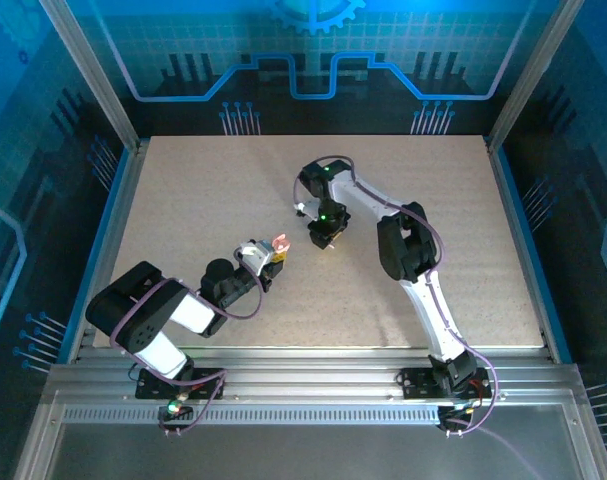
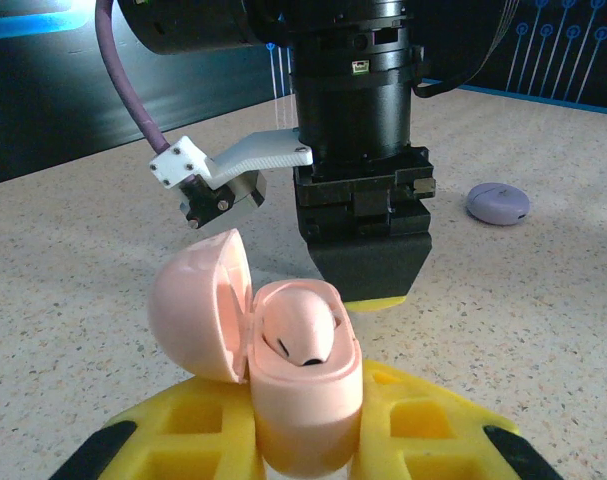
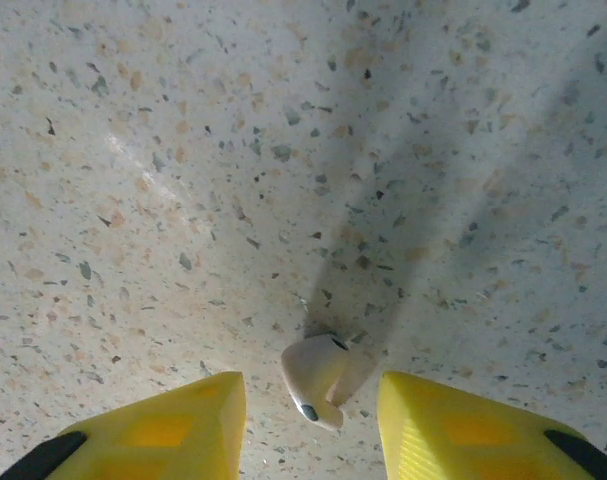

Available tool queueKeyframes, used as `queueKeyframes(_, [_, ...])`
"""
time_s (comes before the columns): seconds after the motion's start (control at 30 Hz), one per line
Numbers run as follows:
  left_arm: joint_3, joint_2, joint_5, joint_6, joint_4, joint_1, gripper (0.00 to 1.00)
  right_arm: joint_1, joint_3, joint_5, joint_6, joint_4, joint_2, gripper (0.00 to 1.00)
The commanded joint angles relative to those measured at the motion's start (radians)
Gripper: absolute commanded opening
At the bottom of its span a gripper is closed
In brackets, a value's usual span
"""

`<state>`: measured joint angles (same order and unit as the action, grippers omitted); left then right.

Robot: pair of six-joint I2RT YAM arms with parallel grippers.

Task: Insert wireless bluetooth earbuds into charging case

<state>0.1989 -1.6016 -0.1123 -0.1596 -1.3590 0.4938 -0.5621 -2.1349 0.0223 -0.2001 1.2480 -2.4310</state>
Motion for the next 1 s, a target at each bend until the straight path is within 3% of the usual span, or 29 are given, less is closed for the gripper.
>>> queueKeyframes(0.0, [-0.006,0.013,-0.017,-0.02,-0.017,-0.006,0.16,-0.003,-0.008,-0.027,-0.006,0.012,-0.033,0.38])
queueKeyframes(0.6, [0.0,0.002,-0.033,-0.007,-0.029,-0.006,0.16,-0.004,0.03,-0.014,0.035,-0.048,-0.032,0.26])
queueKeyframes(0.97, [0.007,0.054,-0.053,-0.003,0.017,0.003,0.16,0.036,0.31,-0.142,0.193,-0.329,0.217,0.24])
